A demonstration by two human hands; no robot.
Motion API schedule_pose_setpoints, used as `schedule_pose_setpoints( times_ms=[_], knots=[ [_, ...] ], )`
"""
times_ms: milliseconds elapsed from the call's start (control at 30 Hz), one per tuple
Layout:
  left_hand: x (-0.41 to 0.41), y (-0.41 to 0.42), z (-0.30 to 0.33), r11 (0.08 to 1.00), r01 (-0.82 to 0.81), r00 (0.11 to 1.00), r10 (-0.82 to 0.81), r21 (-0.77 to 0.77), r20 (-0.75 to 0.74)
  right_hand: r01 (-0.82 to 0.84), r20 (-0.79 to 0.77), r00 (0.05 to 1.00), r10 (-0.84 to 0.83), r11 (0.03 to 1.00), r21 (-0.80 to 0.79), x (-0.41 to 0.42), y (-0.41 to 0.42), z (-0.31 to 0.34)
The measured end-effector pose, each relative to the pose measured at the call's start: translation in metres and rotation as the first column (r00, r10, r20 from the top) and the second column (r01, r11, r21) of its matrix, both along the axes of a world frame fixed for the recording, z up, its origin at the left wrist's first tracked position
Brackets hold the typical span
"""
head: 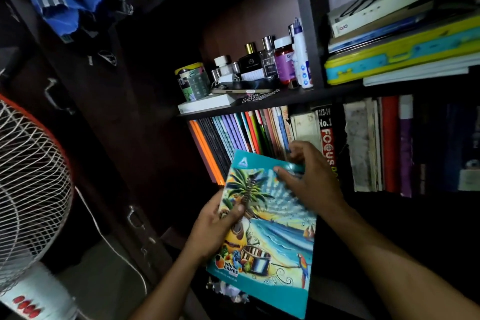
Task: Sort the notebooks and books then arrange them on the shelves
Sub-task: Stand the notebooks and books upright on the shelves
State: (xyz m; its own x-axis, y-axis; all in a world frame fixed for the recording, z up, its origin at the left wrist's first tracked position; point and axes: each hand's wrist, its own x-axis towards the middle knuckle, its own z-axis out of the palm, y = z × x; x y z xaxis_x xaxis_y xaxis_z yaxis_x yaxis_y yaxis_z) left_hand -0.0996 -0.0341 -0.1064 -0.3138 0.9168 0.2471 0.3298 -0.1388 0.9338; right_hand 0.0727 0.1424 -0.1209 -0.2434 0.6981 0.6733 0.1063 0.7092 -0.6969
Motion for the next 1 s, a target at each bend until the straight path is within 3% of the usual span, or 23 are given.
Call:
schedule_pose_setpoints(
  times_ms=[100,233,300,400,500,600,700,767,1000],
  knots=[
    [0.002,-0.001,0.007,0.973,-0.130,0.991,0.133,0.189,-0.005,-0.057,-0.188,0.981,0.035,0.992,-0.114,-0.001,0.000,0.002],
    [0.002,0.017,0.016,0.892,-0.305,0.949,0.256,0.333,0.184,-0.186,-0.246,0.957,0.151,0.974,-0.126,0.002,-0.005,0.011],
    [0.007,0.022,0.011,0.908,-0.295,0.948,0.240,0.296,0.209,-0.183,-0.196,0.969,0.154,0.973,-0.143,0.004,-0.005,0.010],
    [0.019,0.021,-0.024,0.972,-0.221,0.973,0.214,0.080,0.085,-0.086,-0.010,0.996,0.085,0.990,-0.113,-0.002,-0.005,0.000],
    [0.016,0.020,-0.048,0.963,-0.257,0.966,0.256,-0.081,-0.032,-0.098,0.015,0.995,0.100,0.993,-0.059,-0.006,-0.006,-0.006],
    [-0.001,0.022,-0.043,0.917,-0.393,0.918,0.386,-0.067,-0.094,-0.152,0.080,0.984,0.161,0.983,-0.104,-0.007,-0.007,-0.008],
    [-0.018,0.019,-0.043,0.837,-0.547,0.836,0.546,-0.020,-0.051,-0.184,0.269,0.942,0.202,0.979,-0.091,-0.009,-0.013,-0.013],
    [-0.033,0.022,-0.049,0.810,-0.585,0.811,0.585,-0.025,-0.016,-0.208,0.354,0.904,0.239,0.970,-0.125,-0.016,-0.018,-0.019],
    [-0.045,0.033,-0.056,0.772,-0.630,0.776,0.630,-0.079,-0.032,-0.193,0.417,0.868,0.271,0.956,-0.220,-0.064,-0.012,-0.019]
  ],
)
